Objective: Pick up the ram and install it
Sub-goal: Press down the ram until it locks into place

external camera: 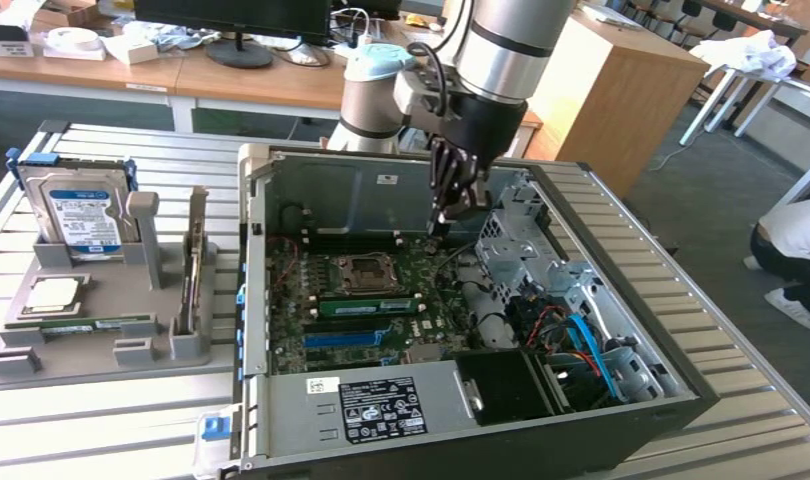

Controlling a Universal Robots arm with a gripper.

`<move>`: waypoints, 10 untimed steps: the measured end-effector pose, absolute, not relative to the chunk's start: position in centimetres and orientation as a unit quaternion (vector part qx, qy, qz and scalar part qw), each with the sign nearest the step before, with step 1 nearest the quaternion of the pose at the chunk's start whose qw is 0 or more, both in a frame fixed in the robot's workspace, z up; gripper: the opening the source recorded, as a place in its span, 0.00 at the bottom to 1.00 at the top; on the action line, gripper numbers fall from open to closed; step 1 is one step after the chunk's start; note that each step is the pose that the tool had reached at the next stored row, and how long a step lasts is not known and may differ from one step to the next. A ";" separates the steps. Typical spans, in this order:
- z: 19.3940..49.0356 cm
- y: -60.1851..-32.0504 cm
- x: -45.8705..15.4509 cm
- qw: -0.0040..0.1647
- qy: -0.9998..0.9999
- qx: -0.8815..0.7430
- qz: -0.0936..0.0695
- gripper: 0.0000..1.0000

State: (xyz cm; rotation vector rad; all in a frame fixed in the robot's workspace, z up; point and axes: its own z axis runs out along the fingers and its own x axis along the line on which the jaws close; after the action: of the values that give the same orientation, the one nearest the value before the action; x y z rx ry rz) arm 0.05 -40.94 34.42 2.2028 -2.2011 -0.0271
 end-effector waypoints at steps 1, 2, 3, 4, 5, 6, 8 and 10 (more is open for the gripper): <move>34.4 -40.9 0.0 0.014 -0.707 0.707 -0.009 0.10; 34.3 -40.9 0.0 0.014 -0.707 0.707 -0.009 0.10; 34.2 -40.9 0.0 0.014 -0.707 0.707 -0.009 0.10; 34.2 -40.9 0.0 0.014 -0.707 0.707 -0.009 0.10; 34.1 -40.9 0.0 0.014 -0.707 0.707 -0.009 0.10; 34.1 -40.9 0.0 0.014 -0.707 0.707 -0.008 0.10; 34.0 -40.9 0.0 0.014 -0.707 0.707 -0.008 0.10; 33.9 -40.9 0.0 0.014 -0.707 0.707 -0.008 0.10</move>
State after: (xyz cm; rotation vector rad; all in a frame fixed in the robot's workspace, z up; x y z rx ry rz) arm 0.05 -40.94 33.88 2.2031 -2.2014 -0.0262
